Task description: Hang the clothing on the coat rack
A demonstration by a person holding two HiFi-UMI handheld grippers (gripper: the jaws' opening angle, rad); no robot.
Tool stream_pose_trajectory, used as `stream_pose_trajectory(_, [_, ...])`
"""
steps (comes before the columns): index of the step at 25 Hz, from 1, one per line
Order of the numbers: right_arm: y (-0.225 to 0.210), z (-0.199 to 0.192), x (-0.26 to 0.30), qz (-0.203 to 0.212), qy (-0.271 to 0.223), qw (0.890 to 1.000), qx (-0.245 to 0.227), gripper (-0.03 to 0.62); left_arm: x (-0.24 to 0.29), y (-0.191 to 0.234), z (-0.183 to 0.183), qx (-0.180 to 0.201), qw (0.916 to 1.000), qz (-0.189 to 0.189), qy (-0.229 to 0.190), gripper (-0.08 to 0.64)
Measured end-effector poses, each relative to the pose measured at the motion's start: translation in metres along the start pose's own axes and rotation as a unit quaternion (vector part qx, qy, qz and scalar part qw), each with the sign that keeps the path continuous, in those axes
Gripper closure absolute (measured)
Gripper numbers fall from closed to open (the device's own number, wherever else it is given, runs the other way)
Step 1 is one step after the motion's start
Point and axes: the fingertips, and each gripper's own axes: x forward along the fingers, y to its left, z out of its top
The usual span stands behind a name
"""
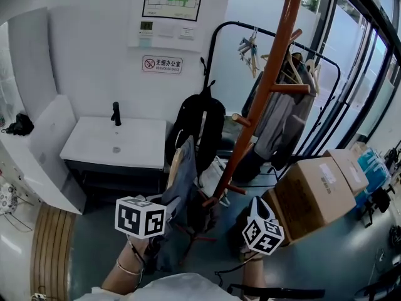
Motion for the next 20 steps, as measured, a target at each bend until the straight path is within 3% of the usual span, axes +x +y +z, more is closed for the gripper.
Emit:
stream_pose_trajectory(8, [-0.002, 0.009, 0.012, -0.002, 0.001, 1.000, -0.017, 0.569, 0.005, 0.007, 0.013, 0.015, 0.9999, 0.006, -0.003, 0.532])
stream_pose_trajectory(15, [-0.008, 0.024, 0.024, -0.003, -0.009, 1.000, -0.021, 0.569, 0.019, 0.000, 0.038, 0.020, 0.9997, -0.015, 0.006, 0.532])
stream_pose_trajectory(20, [-0.017, 0.031, 0.029, 0.000, -0.013, 1.000, -0.014, 0.569, 0.026, -0.011, 0.057, 0.044, 0.9986, -0.028, 0.007, 0.532])
